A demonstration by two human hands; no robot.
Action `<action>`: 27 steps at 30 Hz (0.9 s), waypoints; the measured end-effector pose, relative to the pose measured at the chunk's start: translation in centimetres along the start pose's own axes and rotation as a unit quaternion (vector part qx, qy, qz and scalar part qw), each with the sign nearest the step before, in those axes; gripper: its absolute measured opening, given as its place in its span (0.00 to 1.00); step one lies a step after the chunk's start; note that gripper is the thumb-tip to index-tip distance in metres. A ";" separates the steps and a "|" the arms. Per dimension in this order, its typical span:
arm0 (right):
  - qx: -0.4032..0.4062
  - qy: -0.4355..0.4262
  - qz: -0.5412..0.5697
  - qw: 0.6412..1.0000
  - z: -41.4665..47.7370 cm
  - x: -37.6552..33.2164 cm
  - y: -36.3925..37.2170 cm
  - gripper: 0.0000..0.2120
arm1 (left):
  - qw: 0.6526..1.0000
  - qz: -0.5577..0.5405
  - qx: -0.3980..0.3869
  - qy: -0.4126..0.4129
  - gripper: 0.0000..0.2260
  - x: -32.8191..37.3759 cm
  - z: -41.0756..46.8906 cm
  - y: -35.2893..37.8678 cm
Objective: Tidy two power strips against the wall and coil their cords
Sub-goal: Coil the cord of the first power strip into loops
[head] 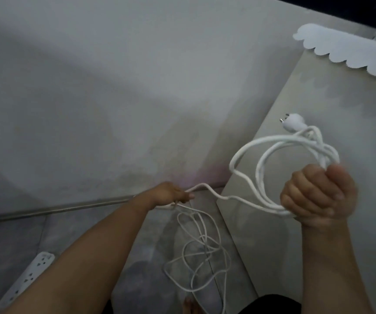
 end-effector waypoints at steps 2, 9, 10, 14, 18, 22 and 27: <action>0.016 0.078 -0.031 0.996 -1.2 -0.4 0.1 0.19 | 0.999 -0.041 0.027 -0.014 0.18 0.7 0.4 -0.3; 0.395 0.342 -0.415 0.745 -0.4 3.5 -3.1 0.23 | 0.988 -0.115 0.098 0.020 0.19 6.5 1.0 2.1; 0.420 0.348 -0.440 0.714 0.1 4.3 -3.7 0.22 | 0.988 -0.118 0.093 0.035 0.17 7.4 1.0 2.5; 0.536 0.270 -0.409 0.688 1.9 5.7 -6.2 0.14 | 0.993 -0.035 0.066 0.087 0.12 10.0 -0.1 2.8; 0.589 0.167 -0.279 0.740 2.5 4.6 -7.8 0.11 | 0.980 0.103 0.054 0.164 0.13 9.1 -1.5 2.2; 0.547 0.144 -0.137 0.813 2.8 3.9 -7.6 0.10 | 0.974 0.056 0.061 0.212 0.14 8.6 -2.7 1.5; 0.538 0.169 -0.139 0.814 3.9 4.8 -7.1 0.13 | 0.968 0.061 0.064 0.233 0.13 7.6 -4.2 1.9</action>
Point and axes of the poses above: each hand's wrist, its own z-axis towards the middle knuckle, its own y-axis out of the palm, x = y × z, the point moved 1 cm from there along z, towards the middle knuckle, and after that the axes turned 2 degrees about -x, right-handed, at the moved point
